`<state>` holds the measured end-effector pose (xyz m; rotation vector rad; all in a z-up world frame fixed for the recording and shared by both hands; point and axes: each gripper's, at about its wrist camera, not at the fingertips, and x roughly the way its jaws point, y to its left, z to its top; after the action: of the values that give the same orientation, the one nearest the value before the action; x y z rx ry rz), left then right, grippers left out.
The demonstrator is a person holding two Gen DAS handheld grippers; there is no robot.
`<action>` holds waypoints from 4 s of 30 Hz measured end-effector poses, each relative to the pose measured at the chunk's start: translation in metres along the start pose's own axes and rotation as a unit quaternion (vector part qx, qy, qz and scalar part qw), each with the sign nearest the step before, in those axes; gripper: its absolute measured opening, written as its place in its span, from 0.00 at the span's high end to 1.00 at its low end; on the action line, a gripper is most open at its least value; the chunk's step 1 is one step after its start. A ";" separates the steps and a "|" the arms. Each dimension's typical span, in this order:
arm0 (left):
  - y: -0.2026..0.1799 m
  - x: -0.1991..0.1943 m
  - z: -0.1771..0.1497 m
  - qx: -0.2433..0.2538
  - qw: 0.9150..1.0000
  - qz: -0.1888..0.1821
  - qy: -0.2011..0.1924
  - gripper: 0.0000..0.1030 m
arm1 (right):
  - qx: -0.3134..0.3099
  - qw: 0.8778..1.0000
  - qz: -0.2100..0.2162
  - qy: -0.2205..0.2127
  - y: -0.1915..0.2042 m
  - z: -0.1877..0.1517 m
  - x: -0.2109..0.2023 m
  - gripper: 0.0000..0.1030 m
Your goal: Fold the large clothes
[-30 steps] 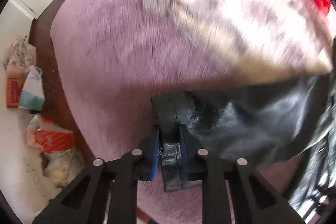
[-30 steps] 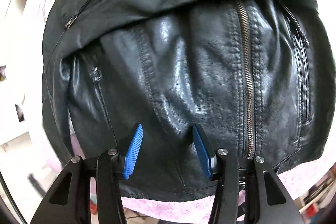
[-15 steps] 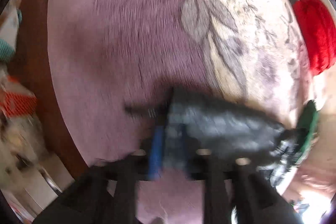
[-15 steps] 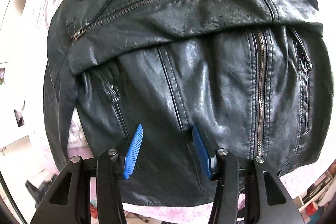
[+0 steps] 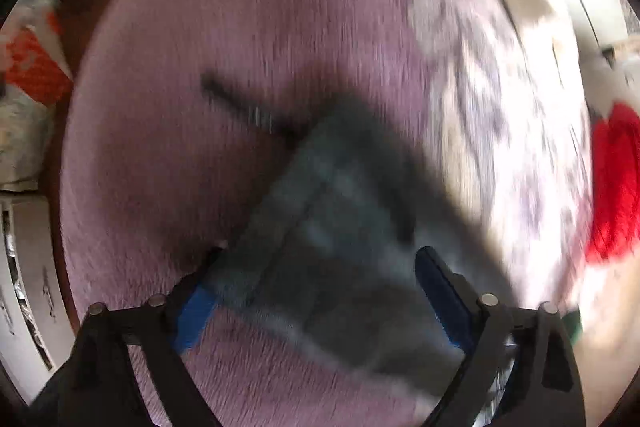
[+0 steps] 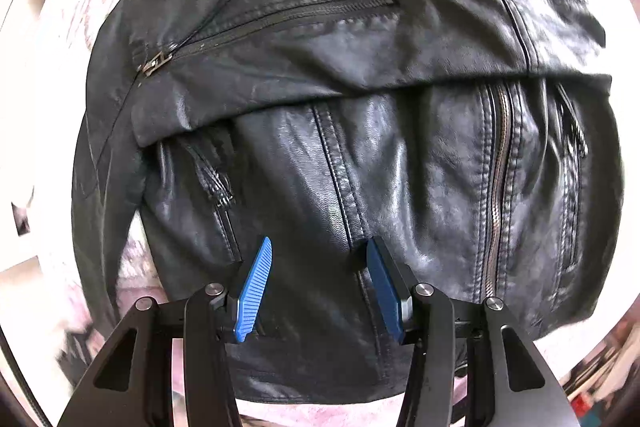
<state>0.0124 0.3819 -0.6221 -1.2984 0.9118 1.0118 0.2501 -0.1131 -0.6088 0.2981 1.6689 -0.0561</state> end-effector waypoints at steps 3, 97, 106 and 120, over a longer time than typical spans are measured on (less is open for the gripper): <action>-0.021 -0.006 0.006 0.023 0.997 0.033 -0.058 0.85 | -0.033 0.999 -0.036 -0.010 0.007 -0.003 0.000 0.50; -0.253 0.000 -0.326 0.668 0.729 0.146 -0.004 0.00 | -0.110 0.988 -0.100 -0.033 -0.187 0.087 -0.078 0.67; -0.260 0.016 -0.325 0.657 0.739 0.146 0.008 0.00 | -0.011 0.991 -0.113 -0.071 -0.206 0.113 -0.089 0.63; -0.239 -0.079 -0.398 0.640 0.760 0.111 0.016 0.00 | -0.039 0.994 -0.073 0.072 -0.219 0.051 -0.094 0.50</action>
<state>0.2232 -0.0212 -0.4998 -0.0231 1.4148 0.2981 0.2579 -0.3505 -0.5529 0.1228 1.8292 -0.0814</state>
